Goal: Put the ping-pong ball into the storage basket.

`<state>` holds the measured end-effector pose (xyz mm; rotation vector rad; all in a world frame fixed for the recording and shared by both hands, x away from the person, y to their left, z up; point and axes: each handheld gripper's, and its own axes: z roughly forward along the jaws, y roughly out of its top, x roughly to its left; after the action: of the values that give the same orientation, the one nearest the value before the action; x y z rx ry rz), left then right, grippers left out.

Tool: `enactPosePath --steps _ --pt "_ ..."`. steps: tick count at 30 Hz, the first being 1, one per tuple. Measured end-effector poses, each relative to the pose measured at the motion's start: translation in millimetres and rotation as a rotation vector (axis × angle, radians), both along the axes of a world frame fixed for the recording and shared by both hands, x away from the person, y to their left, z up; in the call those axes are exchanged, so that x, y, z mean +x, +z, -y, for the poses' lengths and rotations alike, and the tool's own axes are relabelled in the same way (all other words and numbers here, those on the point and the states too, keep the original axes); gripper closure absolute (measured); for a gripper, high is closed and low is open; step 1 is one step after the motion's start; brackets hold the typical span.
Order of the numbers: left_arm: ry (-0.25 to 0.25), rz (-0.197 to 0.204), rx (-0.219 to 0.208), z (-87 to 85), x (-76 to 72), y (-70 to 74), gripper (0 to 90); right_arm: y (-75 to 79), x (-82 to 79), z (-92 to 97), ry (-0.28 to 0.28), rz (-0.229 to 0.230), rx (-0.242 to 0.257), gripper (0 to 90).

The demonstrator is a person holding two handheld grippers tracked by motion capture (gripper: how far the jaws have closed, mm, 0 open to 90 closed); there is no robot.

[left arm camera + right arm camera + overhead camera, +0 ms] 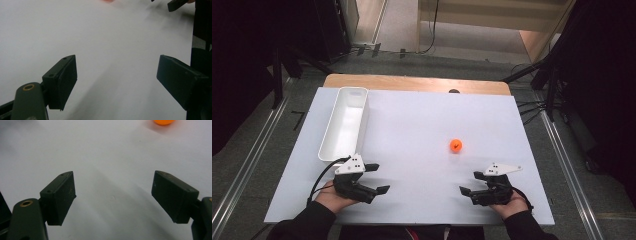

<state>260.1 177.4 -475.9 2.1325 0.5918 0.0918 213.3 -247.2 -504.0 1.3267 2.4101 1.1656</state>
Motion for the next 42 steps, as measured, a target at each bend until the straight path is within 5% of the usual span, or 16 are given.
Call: enactPosePath --steps 15,23,42 --pt "-0.005 -0.051 0.008 15.5 6.6 9.3 0.0 0.1 1.3 2.8 -0.019 0.016 0.009 18.0" --pt "-0.009 -0.052 -0.018 23.6 9.9 12.7 0.0 0.0 2.0 2.5 -0.017 0.010 0.010 18.0" --pt "0.022 -0.050 0.000 38.3 16.5 11.4 0.0 0.1 1.5 3.5 -0.021 0.012 0.008 18.0"
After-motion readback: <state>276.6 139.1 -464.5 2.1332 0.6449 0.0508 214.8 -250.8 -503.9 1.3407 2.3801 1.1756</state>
